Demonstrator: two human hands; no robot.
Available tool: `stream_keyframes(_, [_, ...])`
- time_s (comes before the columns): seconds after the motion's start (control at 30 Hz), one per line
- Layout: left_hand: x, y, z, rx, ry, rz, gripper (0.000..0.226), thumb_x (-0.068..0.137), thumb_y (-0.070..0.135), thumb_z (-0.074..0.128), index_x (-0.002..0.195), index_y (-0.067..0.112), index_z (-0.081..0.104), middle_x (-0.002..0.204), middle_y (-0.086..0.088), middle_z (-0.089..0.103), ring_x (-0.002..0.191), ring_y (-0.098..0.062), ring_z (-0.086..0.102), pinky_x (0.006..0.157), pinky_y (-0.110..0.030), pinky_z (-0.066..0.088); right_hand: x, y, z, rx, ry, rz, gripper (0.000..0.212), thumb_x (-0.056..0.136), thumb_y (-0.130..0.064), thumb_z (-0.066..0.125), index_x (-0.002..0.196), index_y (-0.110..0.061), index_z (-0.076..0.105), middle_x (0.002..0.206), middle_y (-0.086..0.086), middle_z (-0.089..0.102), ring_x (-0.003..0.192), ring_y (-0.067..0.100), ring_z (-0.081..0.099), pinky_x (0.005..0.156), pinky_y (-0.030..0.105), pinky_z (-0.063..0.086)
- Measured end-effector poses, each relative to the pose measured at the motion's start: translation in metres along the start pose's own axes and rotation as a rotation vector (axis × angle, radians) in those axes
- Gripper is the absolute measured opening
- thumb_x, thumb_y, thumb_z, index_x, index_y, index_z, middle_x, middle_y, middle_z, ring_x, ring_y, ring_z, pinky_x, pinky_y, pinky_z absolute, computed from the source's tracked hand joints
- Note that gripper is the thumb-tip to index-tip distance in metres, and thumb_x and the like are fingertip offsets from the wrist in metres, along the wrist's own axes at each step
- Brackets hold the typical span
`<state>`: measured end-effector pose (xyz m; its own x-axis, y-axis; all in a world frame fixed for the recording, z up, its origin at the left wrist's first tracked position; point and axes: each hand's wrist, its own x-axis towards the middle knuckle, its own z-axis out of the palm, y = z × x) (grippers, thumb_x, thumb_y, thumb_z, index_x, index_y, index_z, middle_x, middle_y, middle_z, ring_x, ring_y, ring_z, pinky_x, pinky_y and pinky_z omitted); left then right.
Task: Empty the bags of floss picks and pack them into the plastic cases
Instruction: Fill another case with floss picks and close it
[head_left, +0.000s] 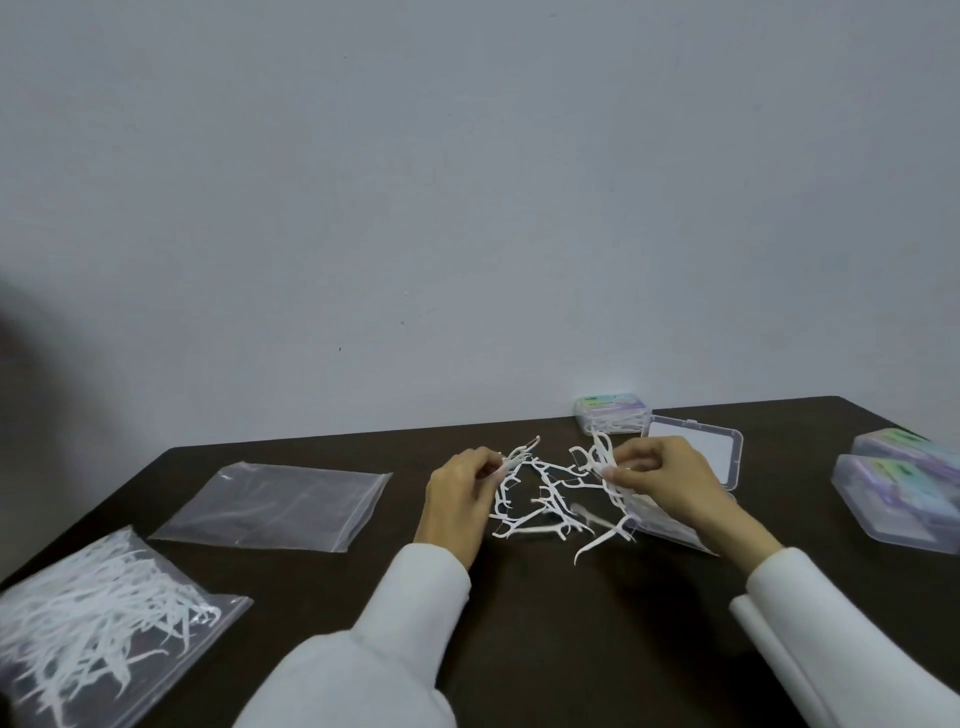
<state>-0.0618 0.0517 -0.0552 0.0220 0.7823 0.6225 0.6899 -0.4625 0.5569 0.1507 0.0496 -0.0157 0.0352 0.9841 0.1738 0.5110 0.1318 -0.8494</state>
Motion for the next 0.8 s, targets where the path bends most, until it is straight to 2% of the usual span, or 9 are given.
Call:
stream_keyframes(0.1, [0.003,0.01,0.008,-0.094,0.002,-0.059,0.007,0.088,0.014,0.063,0.094,0.014,0.068,0.085,0.01,0.062,0.08,0.0,0.058,0.07,-0.006,0.043,0.002,0.006,-0.005,0.114,0.0,0.041,0.022,0.076,-0.017,0.074,0.095,-0.009,0.066,0.086,0.006,0.068,0.078,0.014,0.063,0.071,0.023,0.05])
stream_keyframes(0.23, [0.005,0.021,0.018,-0.182,0.016,-0.099,0.004,0.087,0.015,0.064,0.09,0.014,0.068,0.083,0.008,0.063,0.078,-0.001,0.058,0.069,-0.006,0.043,0.006,0.012,-0.01,0.227,0.01,0.057,0.02,0.074,-0.013,0.076,0.091,-0.005,0.068,0.08,0.009,0.069,0.067,0.013,0.061,0.06,0.019,0.047])
stream_keyframes(0.37, [0.009,0.032,0.03,-0.228,0.02,-0.1,0.002,0.087,0.015,0.065,0.087,0.015,0.067,0.079,0.01,0.062,0.075,0.0,0.058,0.069,-0.004,0.041,0.008,0.014,-0.022,0.298,0.075,0.041,0.022,0.075,-0.013,0.074,0.095,-0.005,0.067,0.081,0.009,0.07,0.072,0.015,0.064,0.062,0.019,0.048])
stream_keyframes(0.6, [0.019,0.056,0.06,-0.248,-0.094,-0.052,0.008,0.087,0.015,0.065,0.093,0.014,0.069,0.086,0.006,0.067,0.077,0.001,0.058,0.069,-0.004,0.041,0.008,0.028,-0.061,0.043,0.258,-0.046,0.025,0.078,-0.016,0.071,0.101,-0.007,0.068,0.091,0.007,0.068,0.08,0.015,0.062,0.065,0.021,0.049])
stream_keyframes(0.67, [0.021,0.065,0.068,-0.198,-0.142,0.008,0.012,0.088,0.018,0.064,0.098,0.014,0.069,0.091,0.004,0.068,0.079,0.001,0.057,0.074,-0.006,0.042,0.008,0.032,-0.068,-0.005,0.297,-0.064,0.027,0.08,-0.016,0.07,0.104,-0.004,0.068,0.094,0.009,0.067,0.083,0.016,0.061,0.068,0.021,0.047])
stream_keyframes(0.73, [0.023,0.073,0.074,-0.114,-0.162,0.093,0.014,0.089,0.02,0.062,0.101,0.015,0.069,0.096,0.003,0.07,0.084,-0.004,0.059,0.089,-0.015,0.04,0.008,0.034,-0.071,-0.059,0.308,-0.092,0.026,0.081,-0.014,0.068,0.105,-0.003,0.067,0.093,0.007,0.065,0.079,0.011,0.058,0.063,0.015,0.043])
stream_keyframes(0.8, [0.024,0.079,0.079,-0.012,-0.18,0.186,0.016,0.091,0.021,0.059,0.104,0.017,0.066,0.101,0.004,0.068,0.094,-0.008,0.059,0.103,-0.022,0.024,0.008,0.035,-0.071,-0.116,0.302,-0.128,0.024,0.082,-0.012,0.067,0.104,-0.004,0.067,0.092,0.005,0.064,0.073,0.004,0.054,0.06,0.01,0.04])
